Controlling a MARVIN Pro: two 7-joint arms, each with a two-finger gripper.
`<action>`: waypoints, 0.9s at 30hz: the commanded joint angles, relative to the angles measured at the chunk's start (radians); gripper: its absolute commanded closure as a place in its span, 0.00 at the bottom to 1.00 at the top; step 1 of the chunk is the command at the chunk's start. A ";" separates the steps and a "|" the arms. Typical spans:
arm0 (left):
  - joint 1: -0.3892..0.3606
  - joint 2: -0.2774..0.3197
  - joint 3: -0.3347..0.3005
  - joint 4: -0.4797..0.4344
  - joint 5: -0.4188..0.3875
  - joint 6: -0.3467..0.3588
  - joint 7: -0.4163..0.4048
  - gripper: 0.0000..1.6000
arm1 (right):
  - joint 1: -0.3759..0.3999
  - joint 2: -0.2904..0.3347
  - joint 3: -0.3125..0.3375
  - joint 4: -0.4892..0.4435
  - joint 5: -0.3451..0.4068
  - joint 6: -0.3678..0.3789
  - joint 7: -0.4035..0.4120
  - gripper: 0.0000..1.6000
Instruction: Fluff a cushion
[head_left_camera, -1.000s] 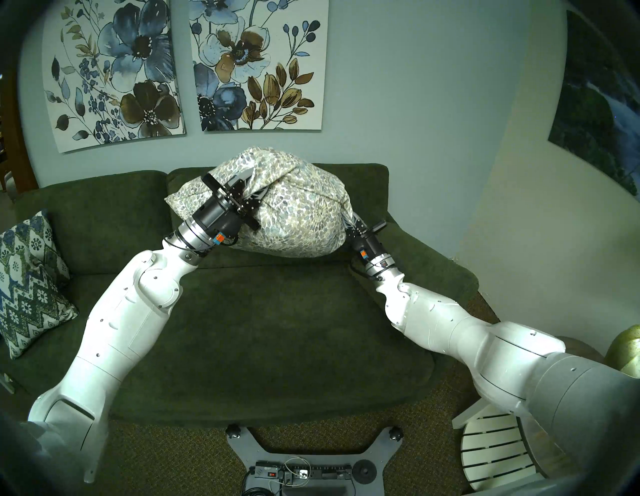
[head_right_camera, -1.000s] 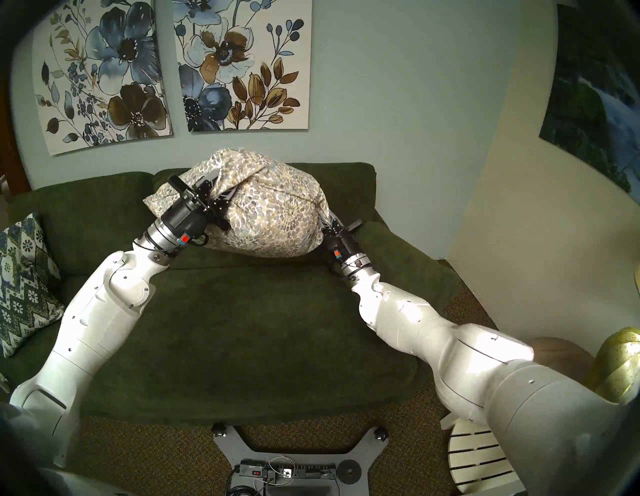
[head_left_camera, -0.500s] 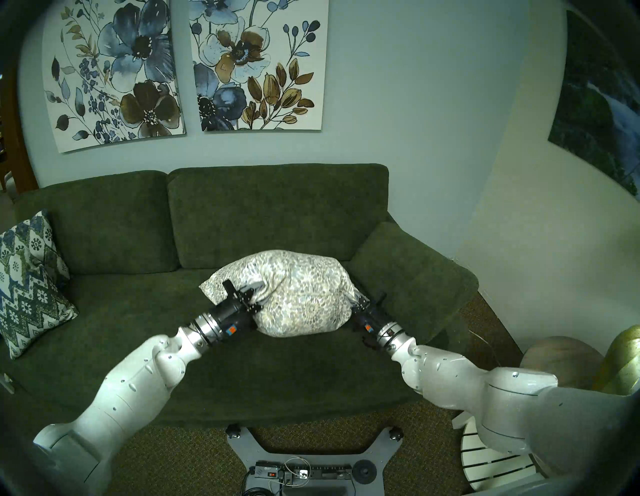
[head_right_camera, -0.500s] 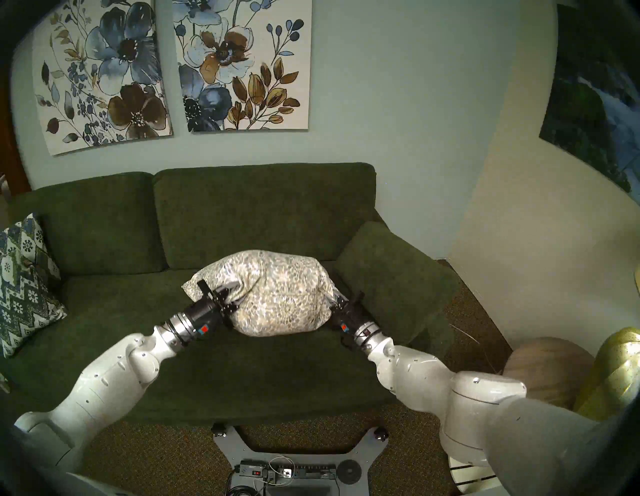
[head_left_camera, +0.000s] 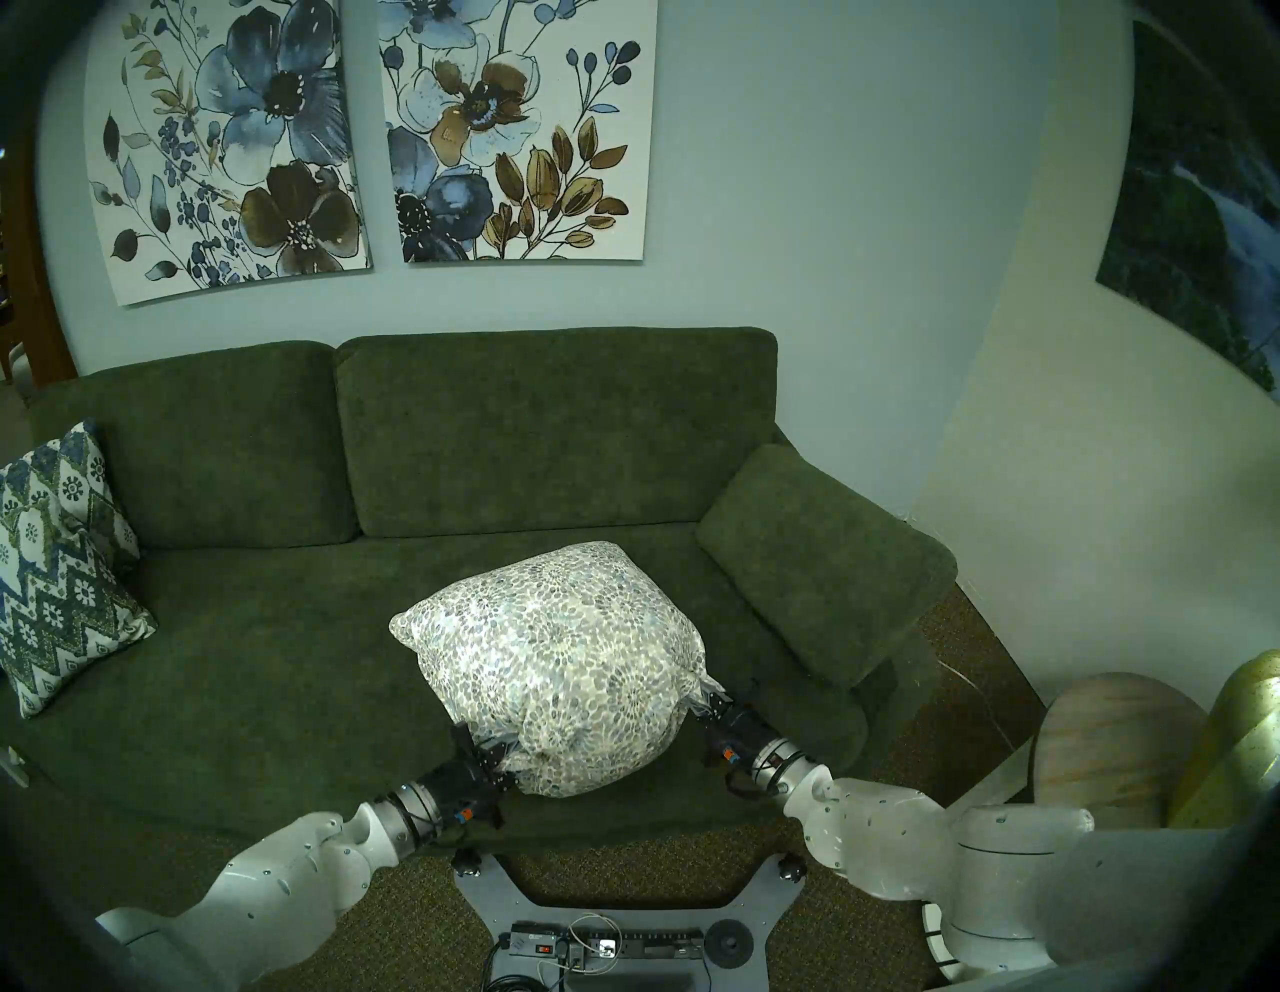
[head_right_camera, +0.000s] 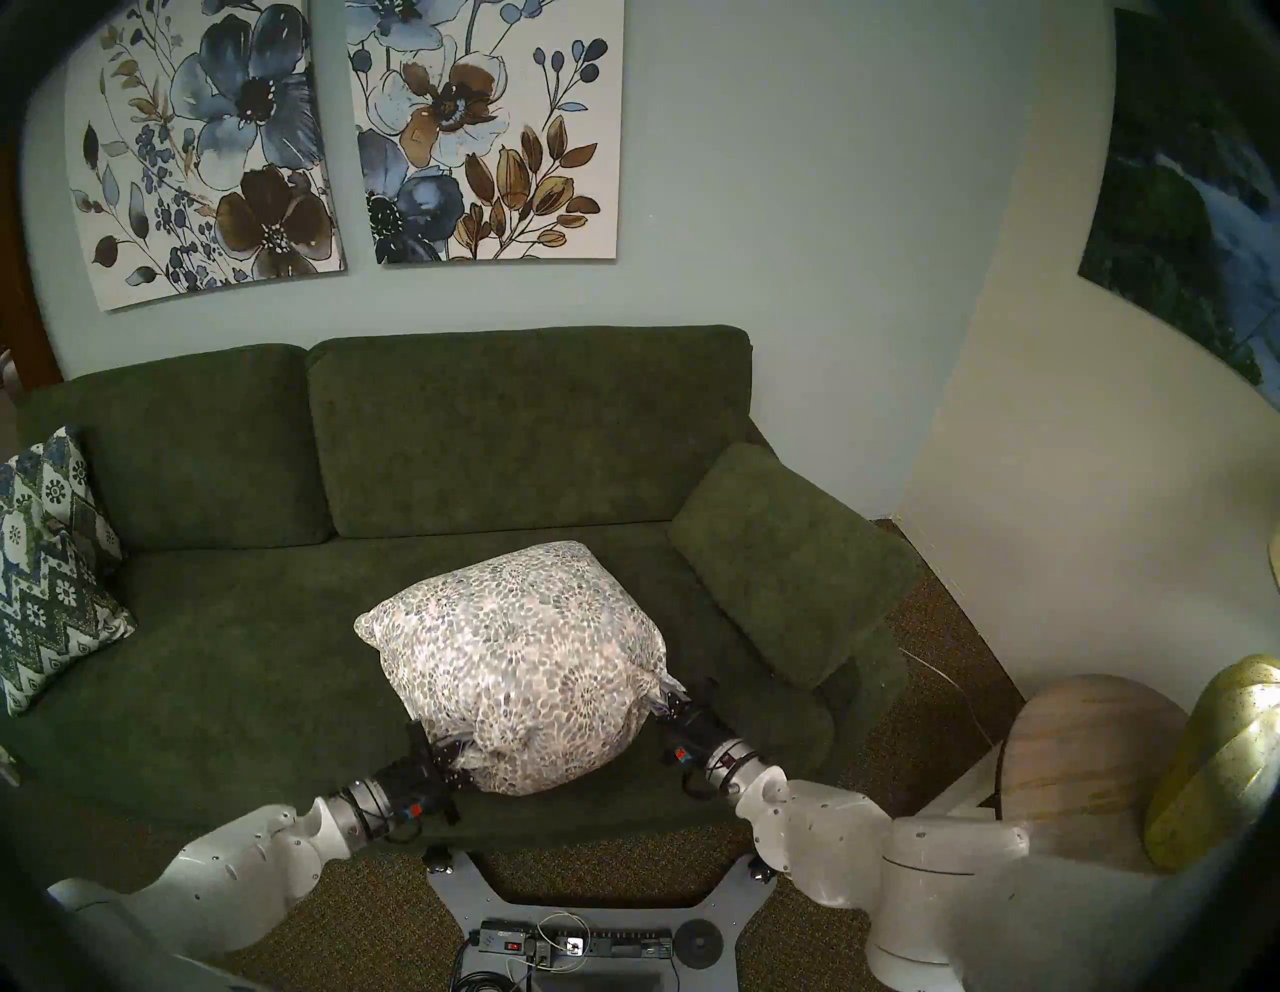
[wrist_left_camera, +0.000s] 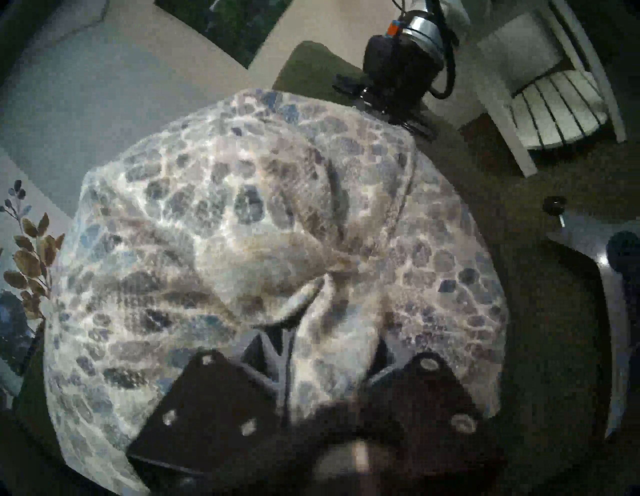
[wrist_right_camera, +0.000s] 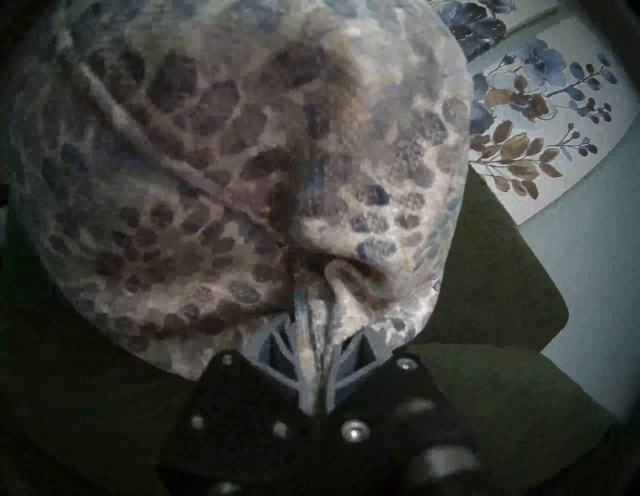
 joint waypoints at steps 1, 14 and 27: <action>-0.012 -0.037 -0.005 0.063 -0.012 0.028 0.007 1.00 | -0.041 -0.042 0.001 0.022 0.017 0.021 0.033 1.00; -0.138 -0.037 -0.121 -0.113 -0.039 -0.027 0.077 1.00 | 0.128 -0.020 0.115 -0.017 0.076 -0.006 -0.022 1.00; -0.248 -0.044 -0.186 -0.310 -0.028 -0.102 0.129 1.00 | 0.256 -0.015 0.182 -0.119 0.070 -0.055 -0.098 1.00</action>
